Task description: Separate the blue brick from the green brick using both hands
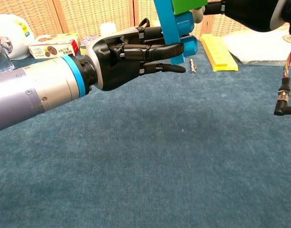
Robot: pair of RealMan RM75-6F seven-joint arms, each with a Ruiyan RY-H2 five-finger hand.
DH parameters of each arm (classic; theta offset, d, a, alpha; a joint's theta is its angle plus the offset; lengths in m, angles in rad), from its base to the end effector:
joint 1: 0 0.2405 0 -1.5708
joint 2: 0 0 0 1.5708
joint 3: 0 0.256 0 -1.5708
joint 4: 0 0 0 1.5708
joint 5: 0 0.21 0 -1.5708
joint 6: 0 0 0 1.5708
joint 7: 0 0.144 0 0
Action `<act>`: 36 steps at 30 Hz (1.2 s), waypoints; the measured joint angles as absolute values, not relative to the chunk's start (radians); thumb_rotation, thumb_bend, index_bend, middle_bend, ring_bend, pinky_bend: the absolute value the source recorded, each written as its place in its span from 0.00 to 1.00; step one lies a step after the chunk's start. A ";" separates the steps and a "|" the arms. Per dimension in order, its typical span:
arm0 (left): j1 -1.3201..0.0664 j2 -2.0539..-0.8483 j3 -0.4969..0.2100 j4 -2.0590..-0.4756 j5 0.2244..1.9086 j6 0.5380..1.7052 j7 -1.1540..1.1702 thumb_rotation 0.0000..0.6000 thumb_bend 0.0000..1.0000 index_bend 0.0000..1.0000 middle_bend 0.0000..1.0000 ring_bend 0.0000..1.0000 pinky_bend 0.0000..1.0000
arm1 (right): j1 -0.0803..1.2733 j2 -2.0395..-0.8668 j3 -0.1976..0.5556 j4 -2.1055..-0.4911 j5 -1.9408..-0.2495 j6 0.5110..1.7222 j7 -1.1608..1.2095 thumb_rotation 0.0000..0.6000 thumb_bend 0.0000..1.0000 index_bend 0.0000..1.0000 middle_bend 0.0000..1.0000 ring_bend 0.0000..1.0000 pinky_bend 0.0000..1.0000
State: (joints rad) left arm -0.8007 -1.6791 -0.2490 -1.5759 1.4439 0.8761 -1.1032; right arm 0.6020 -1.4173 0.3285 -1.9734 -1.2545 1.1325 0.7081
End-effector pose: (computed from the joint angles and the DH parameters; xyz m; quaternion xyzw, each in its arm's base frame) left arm -0.0360 0.2968 -0.0528 0.4277 0.7331 0.5160 0.1157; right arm -0.0641 -0.2902 0.0604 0.3736 -0.6711 0.6401 0.0192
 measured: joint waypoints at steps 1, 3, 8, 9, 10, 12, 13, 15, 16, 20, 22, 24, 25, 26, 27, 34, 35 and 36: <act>-0.802 -1.681 -0.249 -1.575 1.441 0.876 -1.100 1.00 0.41 0.50 0.29 0.16 0.24 | 0.602 -1.417 0.329 -1.973 -1.255 1.132 0.708 1.00 0.11 0.74 0.66 0.69 0.64; -0.804 -1.683 -0.250 -1.574 1.434 0.874 -1.097 1.00 0.41 0.51 0.32 0.16 0.24 | 0.601 -1.418 0.330 -1.973 -1.255 1.129 0.710 1.00 0.11 0.74 0.66 0.69 0.64; -0.807 -1.695 -0.254 -1.570 1.416 0.878 -1.085 1.00 0.42 0.53 0.39 0.22 0.25 | 0.599 -1.417 0.334 -1.974 -1.255 1.118 0.720 1.00 0.11 0.74 0.67 0.70 0.64; -0.807 -1.696 -0.255 -1.570 1.414 0.879 -1.084 1.00 0.42 0.54 0.39 0.23 0.25 | 0.599 -1.416 0.334 -1.974 -1.255 1.116 0.722 1.00 0.11 0.74 0.67 0.70 0.64; -0.807 -1.697 -0.255 -1.570 1.413 0.881 -1.084 1.00 0.42 0.55 0.41 0.24 0.25 | 0.598 -1.415 0.334 -1.975 -1.255 1.115 0.725 1.00 0.11 0.74 0.67 0.70 0.64; -0.806 -1.698 -0.256 -1.570 1.412 0.885 -1.080 1.00 0.41 0.57 0.42 0.26 0.26 | 0.595 -1.411 0.335 -1.977 -1.254 1.109 0.734 1.00 0.11 0.74 0.67 0.70 0.64; -0.806 -1.697 -0.256 -1.569 1.412 0.887 -1.080 1.00 0.41 0.59 0.44 0.28 0.27 | 0.593 -1.409 0.336 -1.979 -1.254 1.108 0.738 1.00 0.11 0.74 0.67 0.70 0.64; -0.805 -1.695 -0.259 -1.569 1.408 0.890 -1.081 1.00 0.41 0.63 0.47 0.31 0.29 | 0.590 -1.405 0.337 -1.983 -1.253 1.104 0.748 1.00 0.11 0.75 0.67 0.70 0.65; -0.804 -1.695 -0.261 -1.569 1.406 0.891 -1.084 1.00 0.41 0.66 0.50 0.32 0.30 | 0.589 -1.404 0.337 -1.985 -1.252 1.102 0.753 1.00 0.11 0.75 0.67 0.70 0.65; -0.802 -1.695 -0.275 -1.569 1.388 0.897 -1.095 1.00 0.41 0.69 0.52 0.35 0.30 | 0.586 -1.399 0.338 -1.992 -1.253 1.090 0.767 1.00 0.11 0.75 0.67 0.70 0.65; -0.801 -1.695 -0.277 -1.569 1.384 0.900 -1.095 1.00 0.41 0.70 0.53 0.35 0.30 | 0.586 -1.397 0.340 -1.994 -1.253 1.086 0.772 1.00 0.11 0.75 0.67 0.70 0.65; -0.799 -1.693 -0.279 -1.569 1.383 0.902 -1.095 1.00 0.41 0.71 0.54 0.36 0.30 | 0.584 -1.394 0.342 -1.997 -1.253 1.084 0.776 1.00 0.11 0.75 0.67 0.70 0.65; -0.798 -1.692 -0.279 -1.570 1.383 0.903 -1.097 1.00 0.41 0.71 0.54 0.36 0.30 | 0.584 -1.392 0.343 -1.998 -1.253 1.083 0.778 1.00 0.11 0.75 0.67 0.70 0.65; -0.797 -1.690 -0.280 -1.570 1.383 0.904 -1.100 1.00 0.41 0.71 0.54 0.36 0.30 | 0.583 -1.391 0.344 -2.000 -1.253 1.082 0.780 1.00 0.11 0.75 0.67 0.70 0.65; -0.796 -1.689 -0.280 -1.571 1.383 0.904 -1.104 1.00 0.41 0.72 0.55 0.36 0.30 | 0.581 -1.388 0.345 -2.002 -1.252 1.080 0.784 1.00 0.11 0.75 0.67 0.70 0.65; -0.790 -1.674 -0.285 -1.575 1.388 0.908 -1.147 1.00 0.41 0.73 0.55 0.37 0.30 | 0.576 -1.378 0.349 -2.016 -1.249 1.064 0.819 1.00 0.11 0.75 0.67 0.70 0.65; -0.790 -1.674 -0.285 -1.576 1.390 0.908 -1.154 1.00 0.41 0.73 0.55 0.37 0.30 | 0.575 -1.375 0.350 -2.020 -1.248 1.058 0.830 1.00 0.11 0.75 0.67 0.70 0.65; -0.790 -1.673 -0.285 -1.576 1.391 0.908 -1.160 1.00 0.41 0.73 0.56 0.37 0.30 | 0.575 -1.372 0.351 -2.025 -1.245 1.049 0.848 1.00 0.11 0.75 0.67 0.70 0.65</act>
State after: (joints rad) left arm -0.7899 -1.6730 -0.2846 -1.5759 1.3912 0.9081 -1.1595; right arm 0.5752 -1.3717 0.3514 -2.0249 -1.2453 1.0492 0.8478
